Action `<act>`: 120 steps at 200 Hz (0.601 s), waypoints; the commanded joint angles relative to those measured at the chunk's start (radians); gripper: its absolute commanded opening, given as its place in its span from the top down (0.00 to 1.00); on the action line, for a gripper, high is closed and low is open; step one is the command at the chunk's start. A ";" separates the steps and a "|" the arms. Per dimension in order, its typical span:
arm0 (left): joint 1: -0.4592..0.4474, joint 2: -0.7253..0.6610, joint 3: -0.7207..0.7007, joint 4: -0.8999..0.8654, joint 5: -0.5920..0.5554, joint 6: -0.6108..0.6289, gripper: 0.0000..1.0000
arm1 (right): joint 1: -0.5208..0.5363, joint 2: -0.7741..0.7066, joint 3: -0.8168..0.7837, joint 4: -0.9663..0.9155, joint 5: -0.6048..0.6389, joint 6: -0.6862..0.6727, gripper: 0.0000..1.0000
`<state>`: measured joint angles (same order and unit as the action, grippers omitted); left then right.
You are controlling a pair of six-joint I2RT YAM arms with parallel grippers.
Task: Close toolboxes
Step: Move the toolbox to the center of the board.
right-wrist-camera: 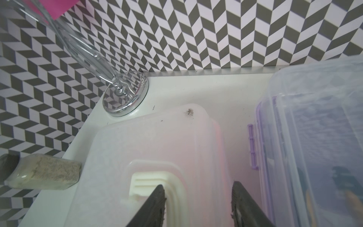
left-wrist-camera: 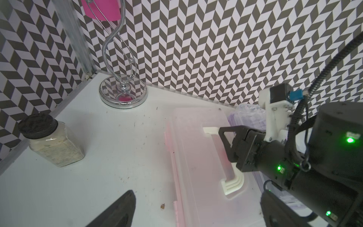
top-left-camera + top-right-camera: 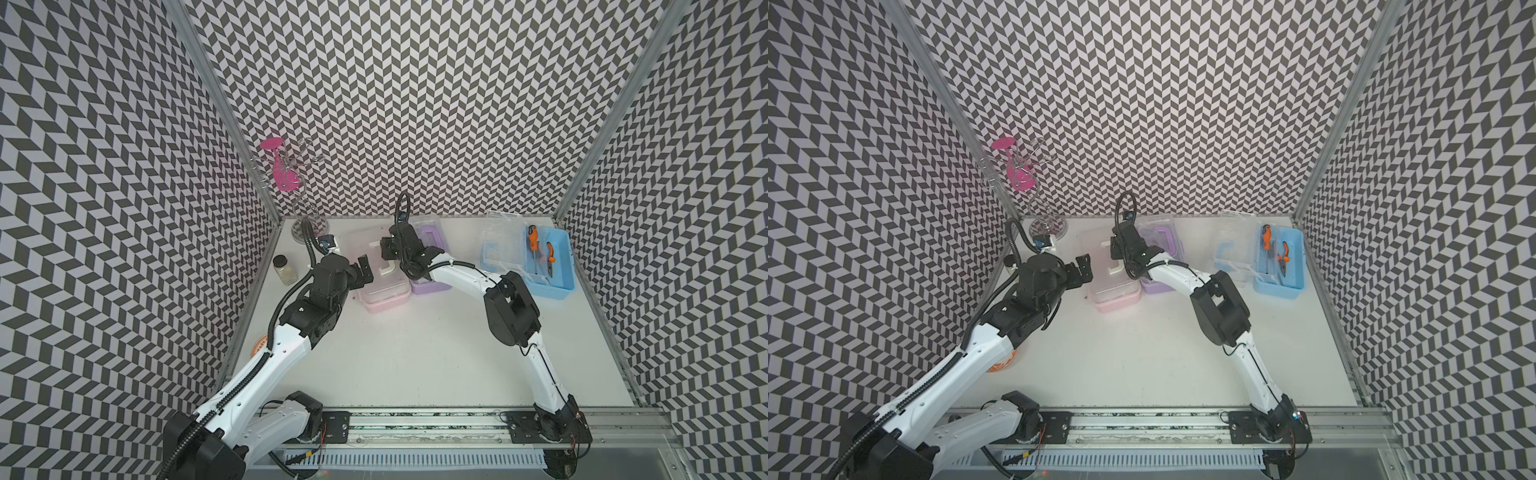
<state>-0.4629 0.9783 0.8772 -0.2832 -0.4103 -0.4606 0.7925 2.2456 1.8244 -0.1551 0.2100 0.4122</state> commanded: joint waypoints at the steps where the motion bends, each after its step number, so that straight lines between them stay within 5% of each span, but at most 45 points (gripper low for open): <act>1: 0.008 0.024 -0.009 0.036 0.035 0.008 0.01 | -0.050 0.052 0.064 0.005 0.052 0.014 0.47; 58: 0.007 0.103 -0.012 0.079 0.078 0.021 0.01 | -0.134 0.128 0.178 0.023 -0.015 0.032 0.45; 120: -0.007 0.186 -0.021 0.165 0.169 0.089 0.01 | -0.201 0.003 0.087 0.078 -0.116 -0.033 0.24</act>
<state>-0.4622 1.1484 0.8680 -0.1852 -0.2920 -0.4141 0.6231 2.3425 1.9720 -0.1181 0.1112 0.4221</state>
